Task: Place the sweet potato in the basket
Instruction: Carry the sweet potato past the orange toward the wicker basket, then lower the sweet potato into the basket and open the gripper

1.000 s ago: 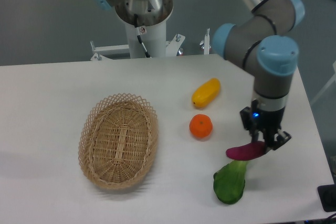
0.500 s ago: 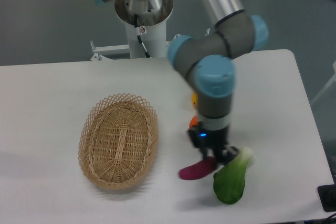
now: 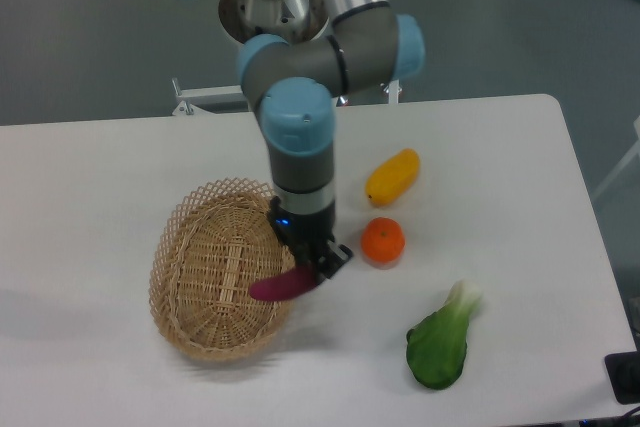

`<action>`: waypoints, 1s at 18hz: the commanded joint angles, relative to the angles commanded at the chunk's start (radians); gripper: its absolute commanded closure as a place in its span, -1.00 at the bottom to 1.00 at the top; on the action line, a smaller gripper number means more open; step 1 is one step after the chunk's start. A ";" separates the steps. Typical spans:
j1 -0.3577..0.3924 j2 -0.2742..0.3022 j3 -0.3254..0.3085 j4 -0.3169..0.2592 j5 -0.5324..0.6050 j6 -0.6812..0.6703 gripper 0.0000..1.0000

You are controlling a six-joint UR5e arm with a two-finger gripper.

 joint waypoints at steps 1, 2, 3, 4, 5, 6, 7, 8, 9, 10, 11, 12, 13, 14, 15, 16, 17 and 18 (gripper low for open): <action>-0.005 -0.003 -0.008 0.000 0.000 -0.002 0.77; -0.011 -0.017 -0.009 0.000 0.000 -0.005 0.76; -0.022 -0.029 -0.008 0.000 0.002 -0.008 0.71; -0.035 -0.034 -0.006 0.000 0.002 -0.008 0.70; -0.045 -0.035 -0.006 0.002 0.002 -0.008 0.70; -0.051 -0.038 -0.006 0.002 0.002 -0.008 0.70; -0.052 -0.044 -0.006 0.002 0.002 -0.008 0.65; -0.052 -0.045 -0.003 0.002 0.002 -0.009 0.45; -0.054 -0.043 -0.002 0.002 0.002 -0.009 -0.05; -0.055 -0.040 0.003 0.002 0.005 -0.009 -0.87; -0.055 -0.035 0.011 -0.001 0.008 -0.009 -1.00; -0.054 -0.031 0.017 -0.002 0.008 -0.009 -1.00; -0.052 -0.026 0.020 0.000 0.008 -0.005 -1.00; -0.051 -0.025 0.037 0.000 0.008 -0.008 -1.00; -0.049 -0.025 0.055 -0.002 0.009 -0.011 -1.00; -0.046 -0.025 0.067 -0.003 0.009 -0.011 -1.00; -0.040 -0.022 0.078 -0.003 0.008 -0.014 -1.00; -0.029 -0.020 0.089 0.000 0.008 -0.018 -1.00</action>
